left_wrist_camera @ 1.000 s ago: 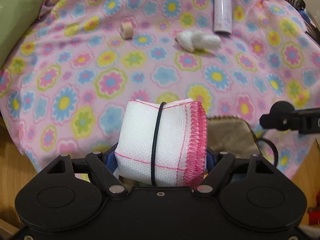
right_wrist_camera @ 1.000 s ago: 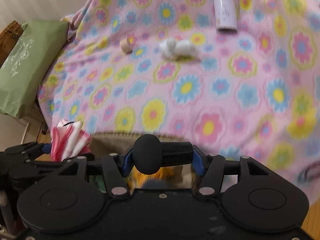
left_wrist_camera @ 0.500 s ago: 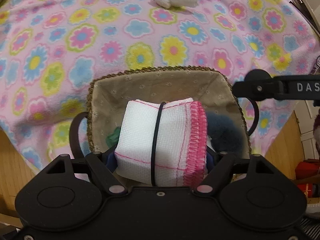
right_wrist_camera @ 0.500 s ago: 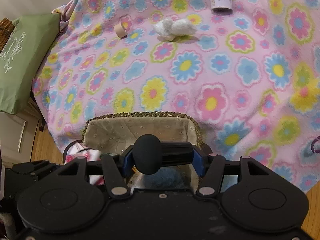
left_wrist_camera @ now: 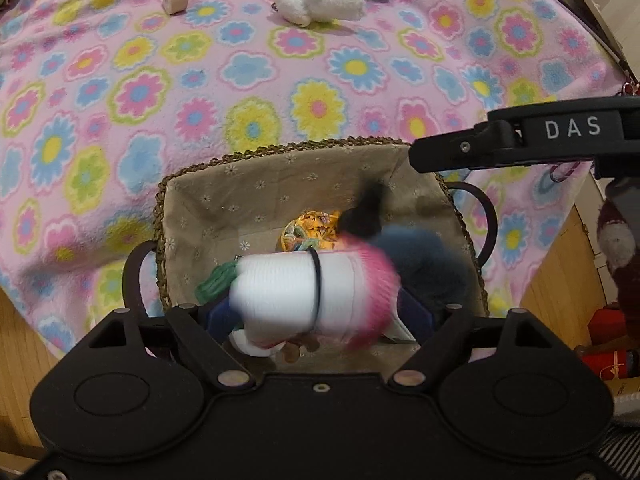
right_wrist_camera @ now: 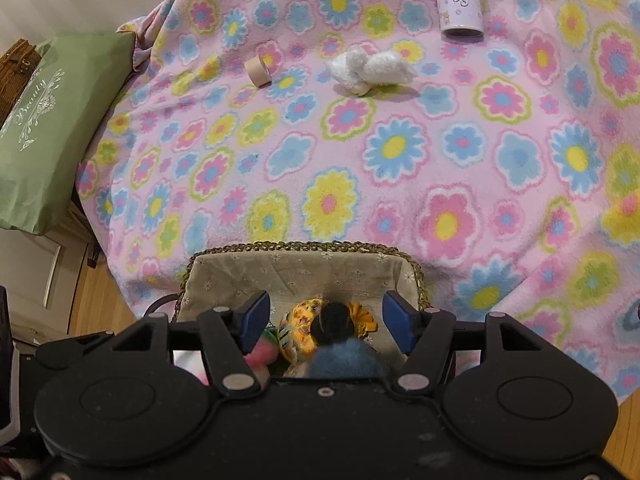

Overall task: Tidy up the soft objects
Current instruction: 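Open both tools to drop the cloth bundle and sponge into the basket, then lift both tools out of the basket and move toward the tape roll and lamb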

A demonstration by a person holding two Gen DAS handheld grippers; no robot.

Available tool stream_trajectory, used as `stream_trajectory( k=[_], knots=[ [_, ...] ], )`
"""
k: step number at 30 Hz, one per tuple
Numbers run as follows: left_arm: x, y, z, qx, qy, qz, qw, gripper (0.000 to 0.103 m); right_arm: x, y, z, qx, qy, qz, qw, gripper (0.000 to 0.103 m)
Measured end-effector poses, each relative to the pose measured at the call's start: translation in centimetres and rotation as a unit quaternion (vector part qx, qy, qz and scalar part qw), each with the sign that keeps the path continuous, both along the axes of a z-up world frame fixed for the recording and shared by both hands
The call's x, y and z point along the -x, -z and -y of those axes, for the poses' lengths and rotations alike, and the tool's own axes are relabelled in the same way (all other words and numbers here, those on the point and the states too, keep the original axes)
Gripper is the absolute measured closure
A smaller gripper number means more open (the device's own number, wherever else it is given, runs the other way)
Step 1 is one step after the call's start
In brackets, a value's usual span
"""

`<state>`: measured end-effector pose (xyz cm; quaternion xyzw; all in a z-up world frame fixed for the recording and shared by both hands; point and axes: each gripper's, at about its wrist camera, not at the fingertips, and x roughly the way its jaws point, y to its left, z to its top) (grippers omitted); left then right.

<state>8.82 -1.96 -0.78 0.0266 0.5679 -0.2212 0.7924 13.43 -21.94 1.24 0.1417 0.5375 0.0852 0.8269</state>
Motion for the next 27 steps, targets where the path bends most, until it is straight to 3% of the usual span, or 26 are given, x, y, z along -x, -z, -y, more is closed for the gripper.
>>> stream_trajectory(
  k=[27],
  knots=[
    [-0.93,-0.05,-0.84,-0.005,-0.051,0.011,0.9986,0.023,-0.73,0.39,-0.03,0.007,-0.005,-0.007,1.0,0.04]
  ],
)
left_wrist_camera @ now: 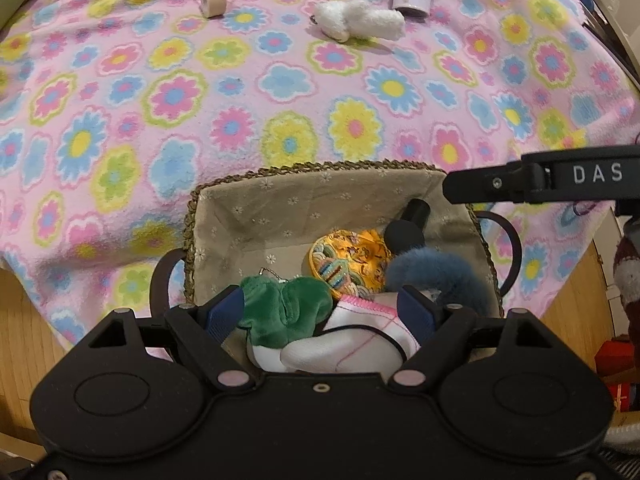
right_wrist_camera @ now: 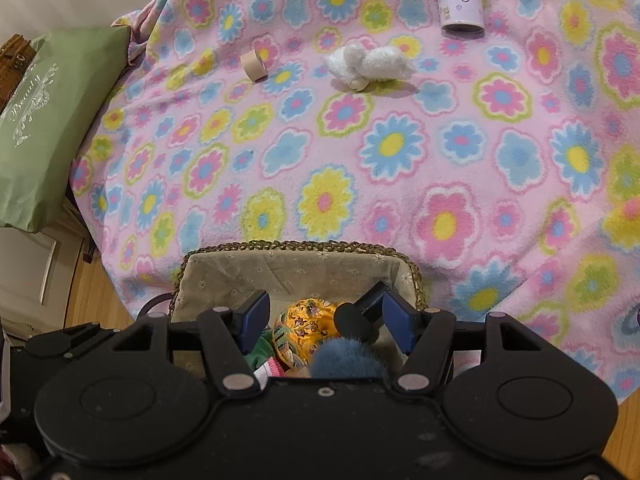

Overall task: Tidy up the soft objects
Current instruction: 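Lift both tools out of the basket and move toward the tape roll and lamb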

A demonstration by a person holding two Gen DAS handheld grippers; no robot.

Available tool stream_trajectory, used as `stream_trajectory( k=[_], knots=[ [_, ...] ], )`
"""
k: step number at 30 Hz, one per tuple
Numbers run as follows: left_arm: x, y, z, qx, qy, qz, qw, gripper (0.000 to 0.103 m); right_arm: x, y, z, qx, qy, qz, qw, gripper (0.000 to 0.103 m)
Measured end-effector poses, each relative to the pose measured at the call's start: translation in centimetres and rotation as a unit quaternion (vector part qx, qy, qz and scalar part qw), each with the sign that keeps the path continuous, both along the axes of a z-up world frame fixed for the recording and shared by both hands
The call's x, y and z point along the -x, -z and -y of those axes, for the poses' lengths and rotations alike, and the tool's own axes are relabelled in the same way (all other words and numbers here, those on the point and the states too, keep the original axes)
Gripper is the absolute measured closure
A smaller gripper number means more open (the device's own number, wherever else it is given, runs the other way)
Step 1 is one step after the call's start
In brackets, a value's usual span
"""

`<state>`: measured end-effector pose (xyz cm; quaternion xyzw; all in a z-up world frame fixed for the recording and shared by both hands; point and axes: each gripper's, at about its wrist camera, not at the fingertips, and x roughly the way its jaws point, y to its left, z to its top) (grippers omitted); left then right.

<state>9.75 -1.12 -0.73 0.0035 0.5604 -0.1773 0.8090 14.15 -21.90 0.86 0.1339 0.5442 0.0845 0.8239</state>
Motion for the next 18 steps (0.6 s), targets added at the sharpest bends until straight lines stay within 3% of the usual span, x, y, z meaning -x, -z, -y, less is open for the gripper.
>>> stream_trajectory(
  k=[9,18],
  knots=[
    [-1.7,-0.7,-1.2,-0.004,-0.031,0.049,0.9983,0.023,-0.9,0.4,-0.3,0.008,-0.002,0.004,1.0,0.04],
    [-5.2,-1.0,-2.5,-0.026,-0.063,0.128,0.9895,0.023,-2.6,1.2,-0.1,0.04,0.002,0.013,0.999,0.037]
  ],
)
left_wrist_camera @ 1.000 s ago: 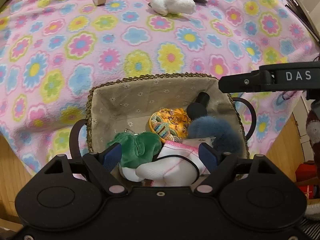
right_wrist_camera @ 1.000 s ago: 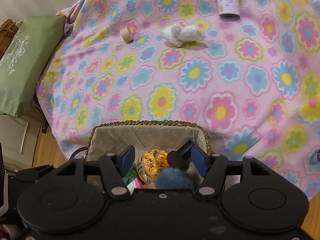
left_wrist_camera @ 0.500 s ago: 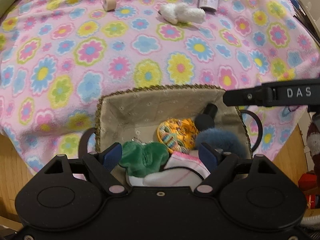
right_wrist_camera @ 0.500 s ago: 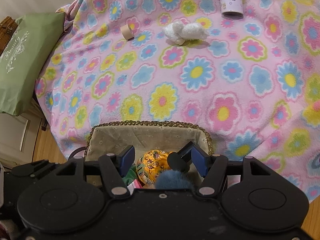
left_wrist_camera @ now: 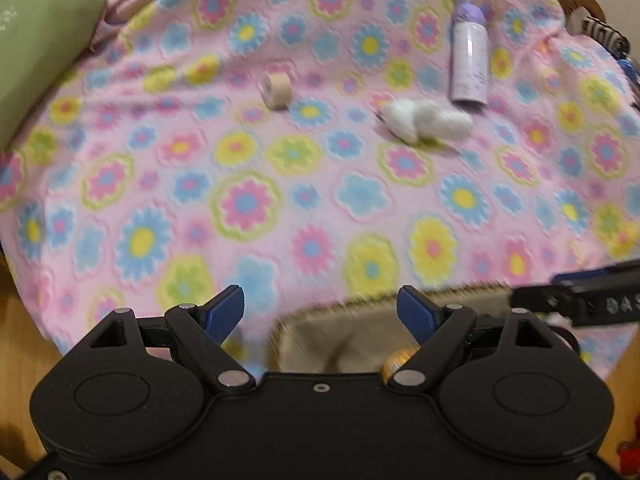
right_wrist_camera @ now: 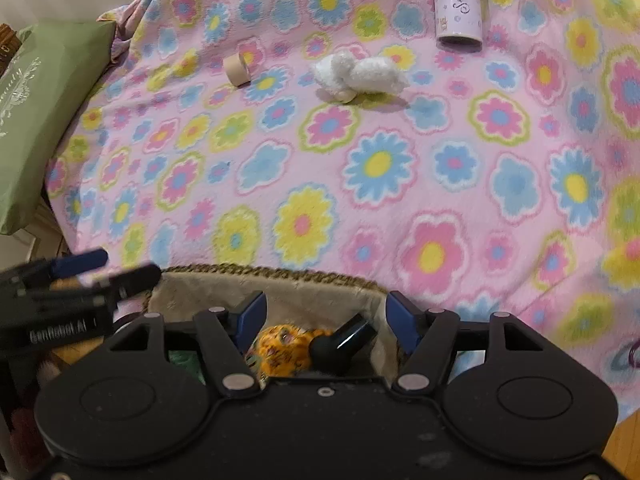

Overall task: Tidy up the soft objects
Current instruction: 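Lift both tools out of the basket and move toward the tape roll and lamb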

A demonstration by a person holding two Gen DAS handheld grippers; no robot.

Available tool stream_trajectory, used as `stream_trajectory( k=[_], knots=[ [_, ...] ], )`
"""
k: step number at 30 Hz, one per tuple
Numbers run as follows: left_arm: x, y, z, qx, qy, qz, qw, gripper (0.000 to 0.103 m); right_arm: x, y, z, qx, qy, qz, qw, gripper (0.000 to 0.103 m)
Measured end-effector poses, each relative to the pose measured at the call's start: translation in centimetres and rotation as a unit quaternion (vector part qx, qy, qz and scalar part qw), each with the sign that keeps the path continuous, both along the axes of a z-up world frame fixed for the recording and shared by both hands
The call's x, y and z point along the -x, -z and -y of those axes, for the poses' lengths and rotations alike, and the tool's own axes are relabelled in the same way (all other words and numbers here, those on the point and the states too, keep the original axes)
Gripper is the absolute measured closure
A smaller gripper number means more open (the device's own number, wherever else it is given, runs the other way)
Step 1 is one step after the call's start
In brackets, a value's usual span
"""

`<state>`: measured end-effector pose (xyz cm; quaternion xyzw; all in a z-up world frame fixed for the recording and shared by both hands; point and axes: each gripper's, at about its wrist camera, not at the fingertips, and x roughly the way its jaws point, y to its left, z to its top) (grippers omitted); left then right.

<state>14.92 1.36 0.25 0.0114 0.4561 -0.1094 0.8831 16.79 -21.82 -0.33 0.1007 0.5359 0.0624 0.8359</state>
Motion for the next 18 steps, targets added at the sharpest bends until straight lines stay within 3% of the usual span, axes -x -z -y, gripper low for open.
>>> stream_trajectory(
  k=[18],
  knots=[
    [-8.4,2.7,0.3,-0.019,-0.054,0.099,0.9934,0.023,-9.1,1.8,-1.4,0.067,-0.012,0.093,0.993,0.032]
  ],
)
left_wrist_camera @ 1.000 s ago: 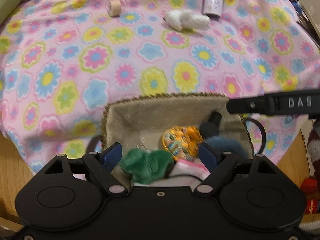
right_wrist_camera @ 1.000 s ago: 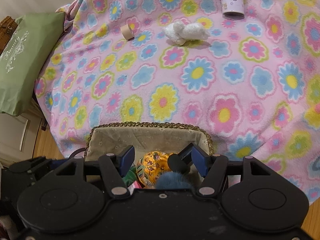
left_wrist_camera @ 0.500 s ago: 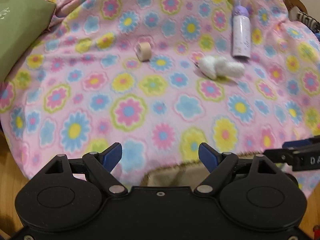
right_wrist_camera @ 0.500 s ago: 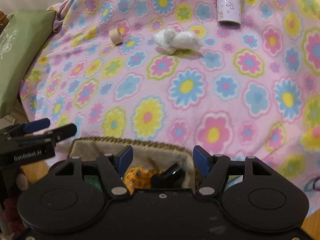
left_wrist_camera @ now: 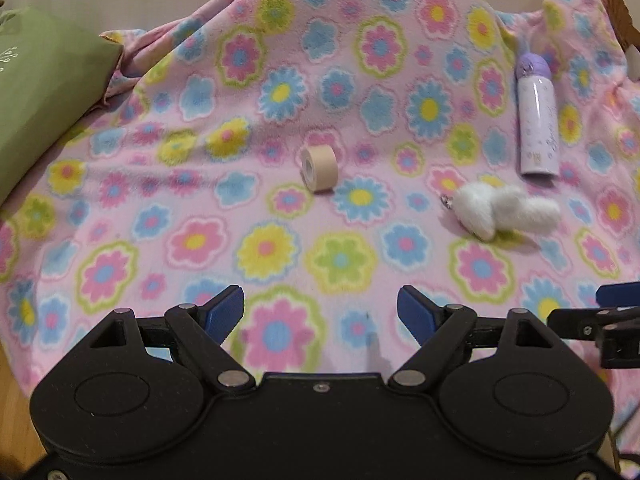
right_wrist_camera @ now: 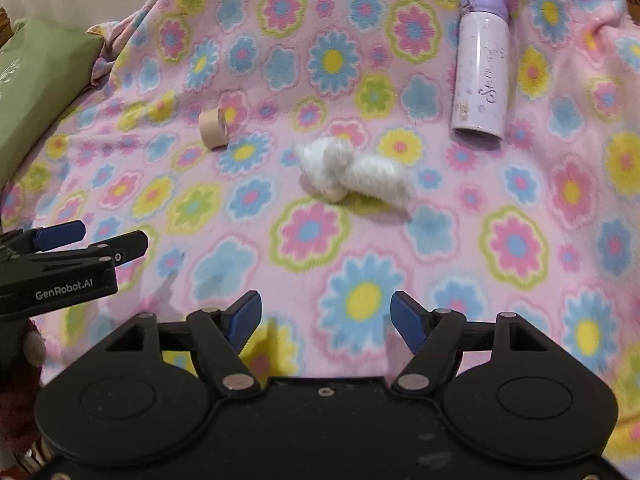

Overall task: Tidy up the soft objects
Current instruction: 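Lift both tools out of the basket and move toward the tape roll and lamb, then close the left tool on the beige tape roll while the right tool approaches the white lamb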

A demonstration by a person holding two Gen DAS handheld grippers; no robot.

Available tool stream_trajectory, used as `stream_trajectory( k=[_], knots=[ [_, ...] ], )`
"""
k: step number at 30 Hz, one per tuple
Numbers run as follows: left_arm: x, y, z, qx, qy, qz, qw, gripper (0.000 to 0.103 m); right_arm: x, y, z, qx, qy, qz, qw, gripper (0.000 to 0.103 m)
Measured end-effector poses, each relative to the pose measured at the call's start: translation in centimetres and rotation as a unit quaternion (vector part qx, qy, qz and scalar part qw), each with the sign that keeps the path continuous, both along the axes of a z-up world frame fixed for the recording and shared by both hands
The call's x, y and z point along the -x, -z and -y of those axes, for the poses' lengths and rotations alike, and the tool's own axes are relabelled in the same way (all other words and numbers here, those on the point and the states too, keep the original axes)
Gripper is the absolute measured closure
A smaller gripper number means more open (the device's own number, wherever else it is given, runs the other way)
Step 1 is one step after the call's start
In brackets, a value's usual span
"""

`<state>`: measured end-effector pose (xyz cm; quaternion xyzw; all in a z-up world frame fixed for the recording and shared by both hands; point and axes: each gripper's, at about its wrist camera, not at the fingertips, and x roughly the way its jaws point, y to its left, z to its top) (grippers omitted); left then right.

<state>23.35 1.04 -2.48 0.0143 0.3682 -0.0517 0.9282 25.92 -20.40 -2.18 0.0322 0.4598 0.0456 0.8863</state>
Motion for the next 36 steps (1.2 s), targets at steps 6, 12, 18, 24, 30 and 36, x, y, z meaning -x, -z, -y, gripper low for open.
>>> stream_trajectory(
  k=[6,12,18,24,30,36],
  knots=[
    [-3.2,1.2,0.2,0.002,-0.019,0.016,0.9997,0.023,-3.8,2.1,0.1,-0.013,0.024,0.006,1.0,0.032],
    [-6.7,1.9,0.3,0.006,-0.045,0.027,0.9986,0.022,-6.8,3.6,0.2,-0.009,0.038,0.025,0.999,0.031],
    [-9.2,2.0,0.7,-0.002,-0.056,0.031,0.998,0.022,-9.3,4.7,0.5,0.027,0.049,0.066,0.996,0.03],
    [-10.7,1.1,0.3,0.005,-0.07,0.059,0.9958,0.022,-10.9,5.6,1.3,0.014,0.045,0.117,0.992,0.021],
    [-11.4,0.7,-0.9,0.015,-0.116,0.081,0.9898,0.018,-11.7,7.1,0.8,0.017,0.023,0.116,0.993,0.011],
    [-14.0,2.3,-1.7,0.007,-0.176,0.038,0.9836,0.018,-11.5,7.1,1.1,0.004,0.033,0.12,0.992,0.013]
  ],
)
